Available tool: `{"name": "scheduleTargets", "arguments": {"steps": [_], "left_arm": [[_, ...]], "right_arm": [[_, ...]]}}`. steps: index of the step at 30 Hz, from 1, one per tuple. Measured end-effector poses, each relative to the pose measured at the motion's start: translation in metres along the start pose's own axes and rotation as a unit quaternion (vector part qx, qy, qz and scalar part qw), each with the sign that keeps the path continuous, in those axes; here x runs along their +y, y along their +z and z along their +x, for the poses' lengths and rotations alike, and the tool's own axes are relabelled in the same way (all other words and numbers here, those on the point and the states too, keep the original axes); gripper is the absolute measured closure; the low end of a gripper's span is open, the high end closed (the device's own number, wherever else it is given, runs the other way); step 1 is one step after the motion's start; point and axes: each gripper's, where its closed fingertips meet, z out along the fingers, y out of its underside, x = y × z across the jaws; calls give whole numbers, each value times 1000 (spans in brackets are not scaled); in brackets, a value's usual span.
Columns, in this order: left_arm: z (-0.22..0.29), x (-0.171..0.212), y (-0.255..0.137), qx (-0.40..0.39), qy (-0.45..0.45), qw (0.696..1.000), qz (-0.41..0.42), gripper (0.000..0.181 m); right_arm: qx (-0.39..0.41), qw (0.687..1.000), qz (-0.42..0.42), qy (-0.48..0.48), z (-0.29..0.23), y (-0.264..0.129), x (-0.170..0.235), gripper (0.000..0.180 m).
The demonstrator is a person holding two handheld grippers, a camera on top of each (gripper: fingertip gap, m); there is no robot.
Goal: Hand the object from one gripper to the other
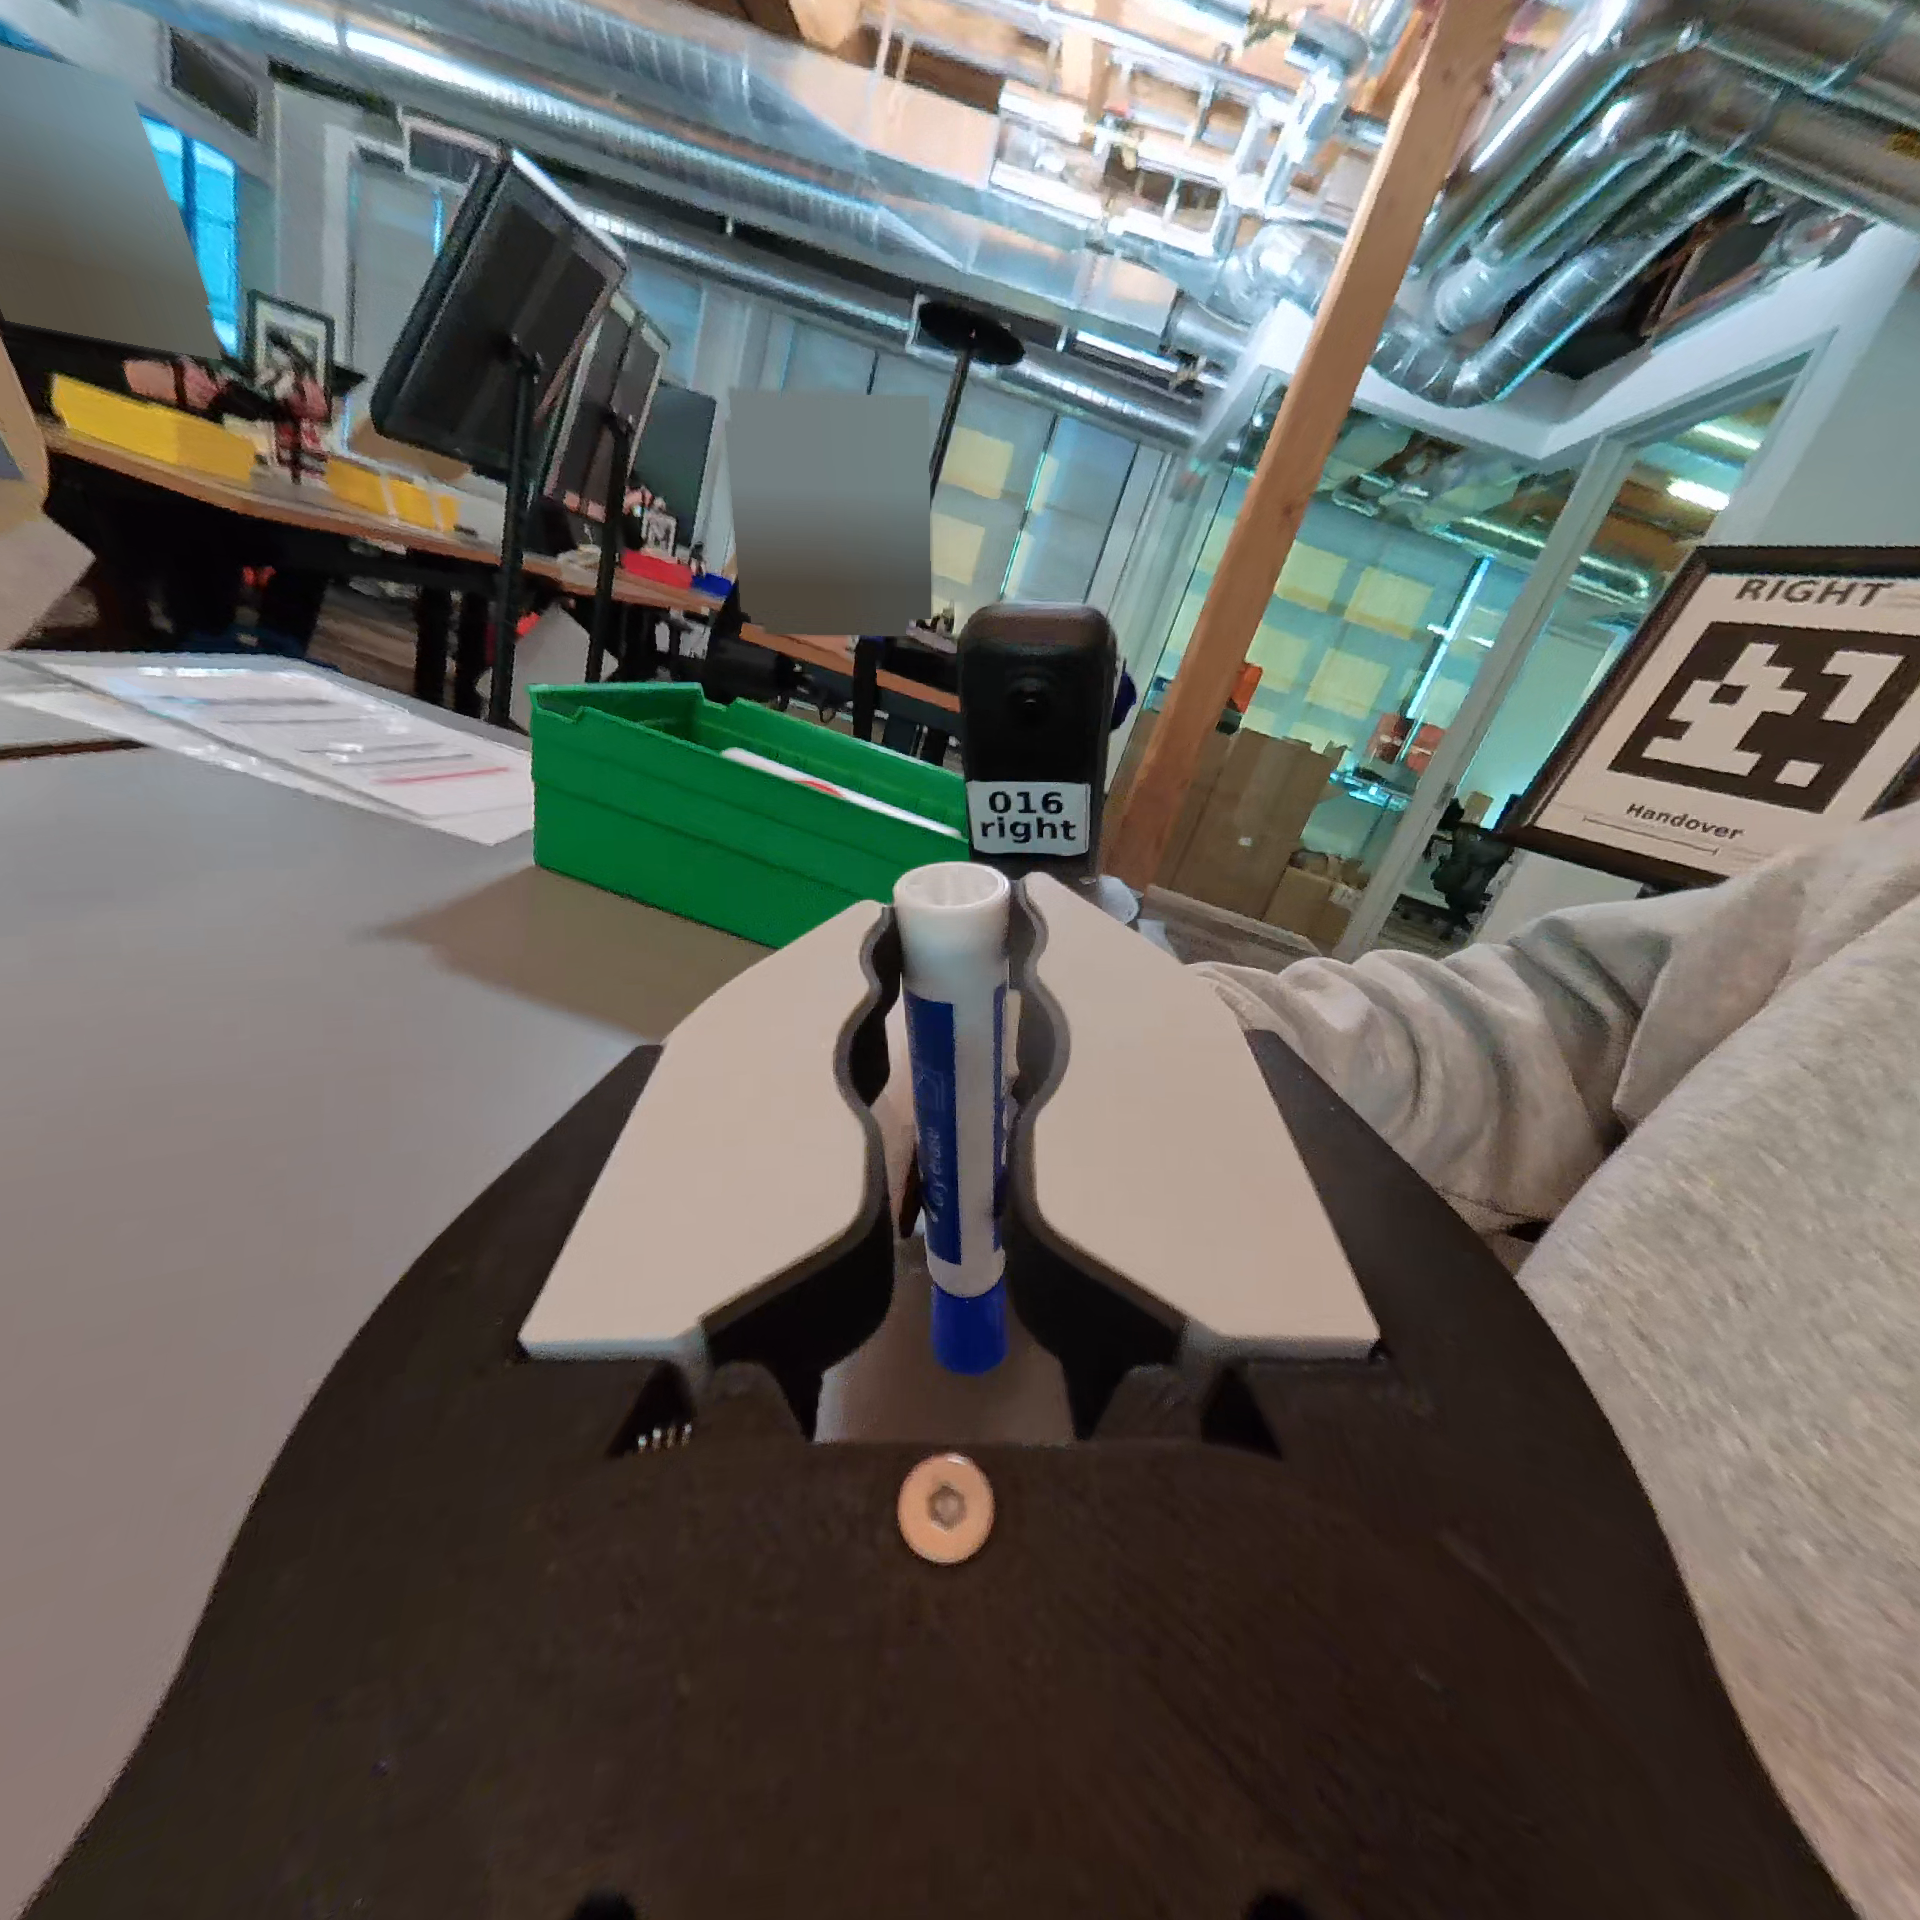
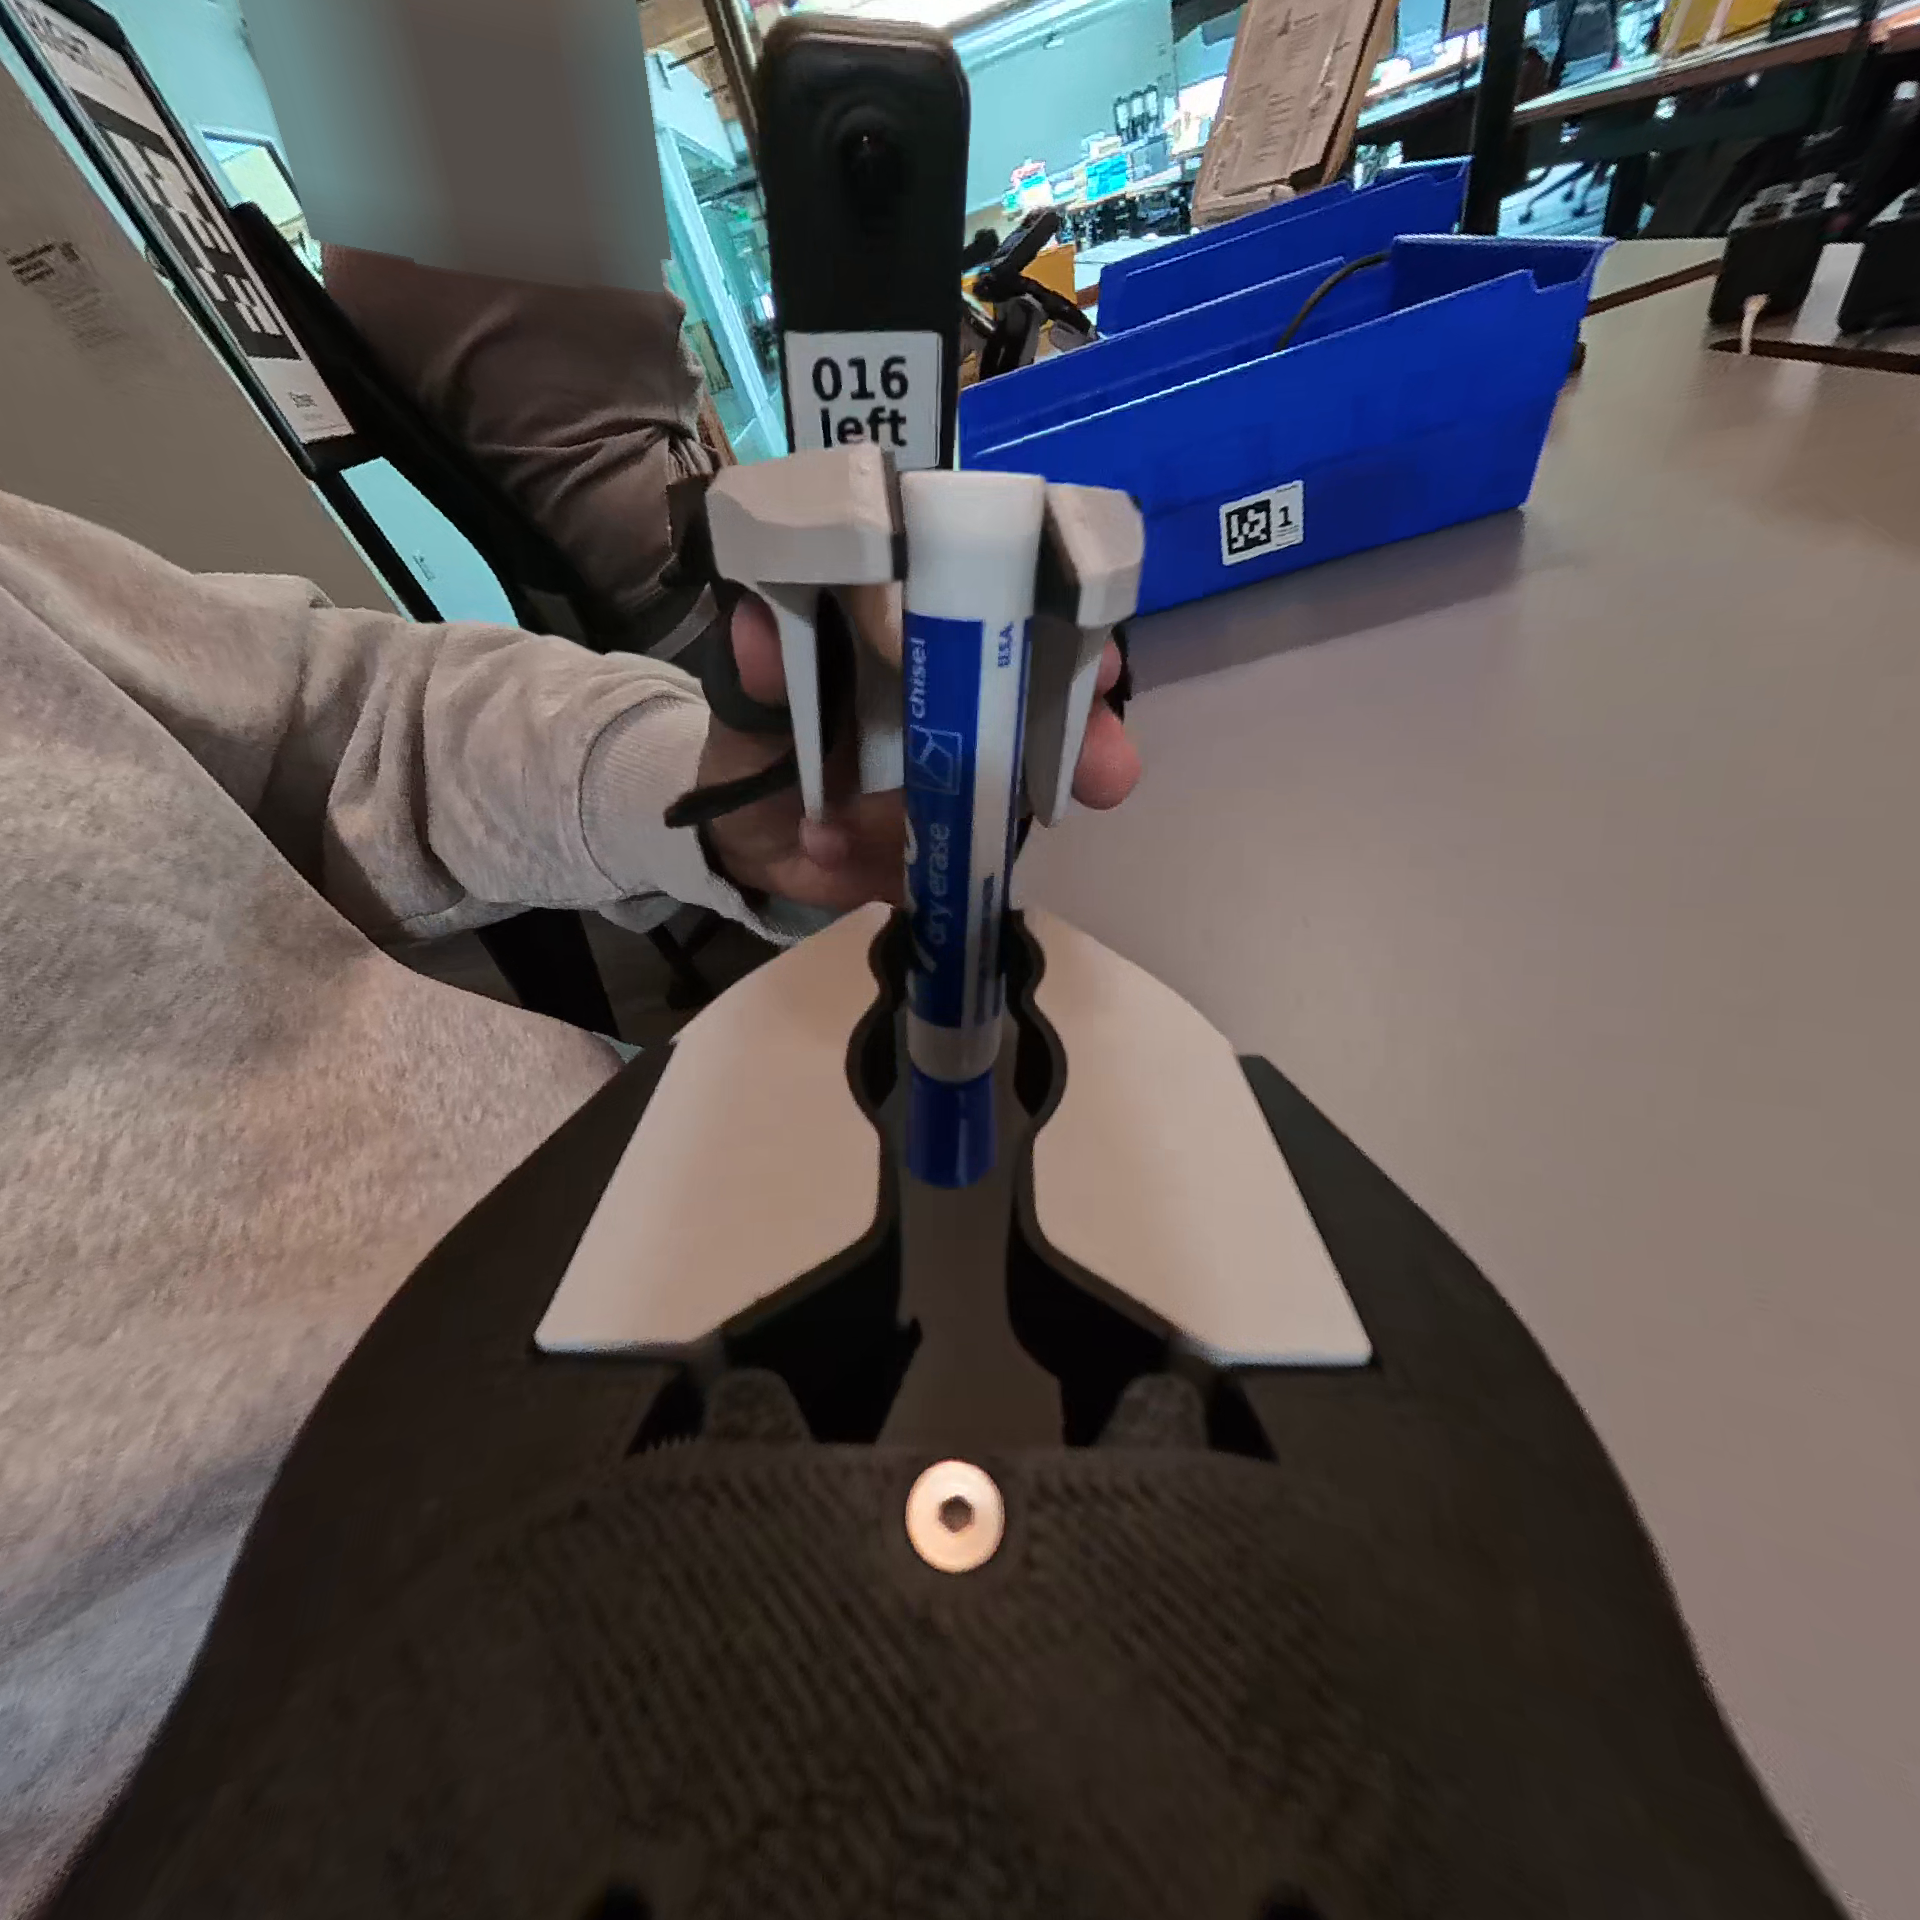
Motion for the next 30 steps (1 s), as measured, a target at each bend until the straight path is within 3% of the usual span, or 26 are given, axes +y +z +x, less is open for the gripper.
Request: {"name": "scheduleTargets", "arguments": {"steps": [4, 8, 15, 18, 23, 27, 28, 30], "left_arm": [[-1, -1, 10, 3, -4, 1000, -10, 160], [-7, -5, 9, -8, -10, 1000, -3, 158], [-27, -12, -4, -37, -48, 998, 30, 160], [-34, -16, -12, -51, -66, 995, 50, 159], [-39, -21, -23, -58, -93, 991, 75, 159], [-31, -20, -22, -50, -81, 993, 68, 159], [-28, -20, -21, -48, -75, 994, 66, 158], [-24, -20, -21, -46, -66, 995, 64, 159]], "right_arm": [[4, 999, 35, 24, 3, -12, -5, 158], [35, 994, 90, 42, 16, -27, -19, 134], [118, 981, 152, 5, 39, -48, -38, 109], [109, 988, 108, -14, 35, -34, -28, 113], [77, 997, -18, -22, 20, 1, 6, 134], [63, 996, -54, -17, 12, 13, 16, 148], [60, 996, -60, -15, 12, 15, 18, 159], [56, 996, -64, -8, 12, 16, 19, 160]]}}
